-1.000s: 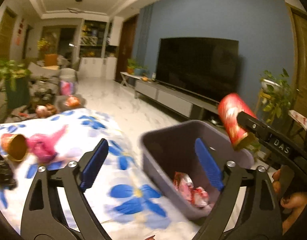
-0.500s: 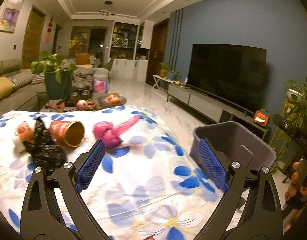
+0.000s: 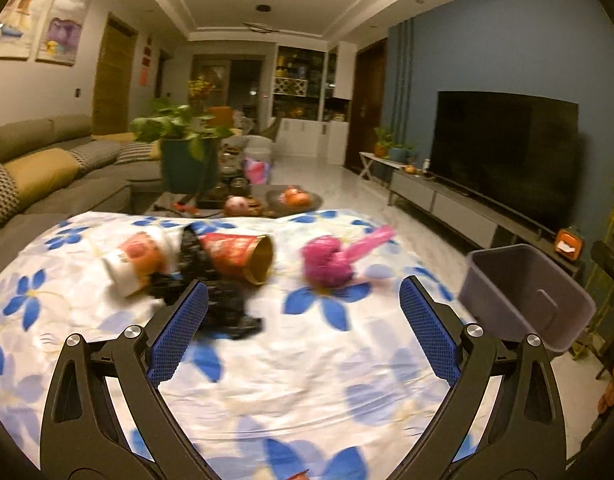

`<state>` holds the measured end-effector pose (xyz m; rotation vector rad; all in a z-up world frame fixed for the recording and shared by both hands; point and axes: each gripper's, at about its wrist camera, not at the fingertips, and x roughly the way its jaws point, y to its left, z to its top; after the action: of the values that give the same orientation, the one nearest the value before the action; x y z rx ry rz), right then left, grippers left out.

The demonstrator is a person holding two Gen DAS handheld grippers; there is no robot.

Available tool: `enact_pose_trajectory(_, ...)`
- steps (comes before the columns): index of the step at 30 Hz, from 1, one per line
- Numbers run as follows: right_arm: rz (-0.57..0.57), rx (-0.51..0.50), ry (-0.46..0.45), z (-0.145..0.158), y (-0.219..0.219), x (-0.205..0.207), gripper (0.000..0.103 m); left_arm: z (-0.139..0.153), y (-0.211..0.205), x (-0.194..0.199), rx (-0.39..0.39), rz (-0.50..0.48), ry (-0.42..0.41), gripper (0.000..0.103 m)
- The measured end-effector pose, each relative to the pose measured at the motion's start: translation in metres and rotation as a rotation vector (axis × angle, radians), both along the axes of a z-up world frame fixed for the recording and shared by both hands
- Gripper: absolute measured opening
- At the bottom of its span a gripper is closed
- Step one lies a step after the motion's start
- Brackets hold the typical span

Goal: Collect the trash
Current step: 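Move both open tools back toward the remaining table trash, then grasp the black plastic bag with the left tool while the right tool grasps the pink bag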

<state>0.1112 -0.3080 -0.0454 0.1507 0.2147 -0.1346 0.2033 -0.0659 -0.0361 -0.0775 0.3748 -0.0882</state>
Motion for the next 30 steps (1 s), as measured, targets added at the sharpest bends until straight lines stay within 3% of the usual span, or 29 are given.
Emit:
enact_pose_trajectory(16, 0.177, -0.040, 0.015, -0.003, 0.102, 0.041, 0.090, -0.009, 0.074, 0.010, 0.018, 0.134, -0.001, 0.095)
enact_pose_trajectory(24, 0.203, -0.040, 0.026, -0.007, 0.137, 0.072, 0.090, -0.010, 0.078, 0.046, 0.027, 0.137, -0.015, 0.095)
enact_pose_trajectory(30, 0.205, -0.046, 0.037, -0.008, 0.149, 0.095, 0.090, -0.019, 0.073, 0.084, 0.050, 0.102, 0.032, 0.090)
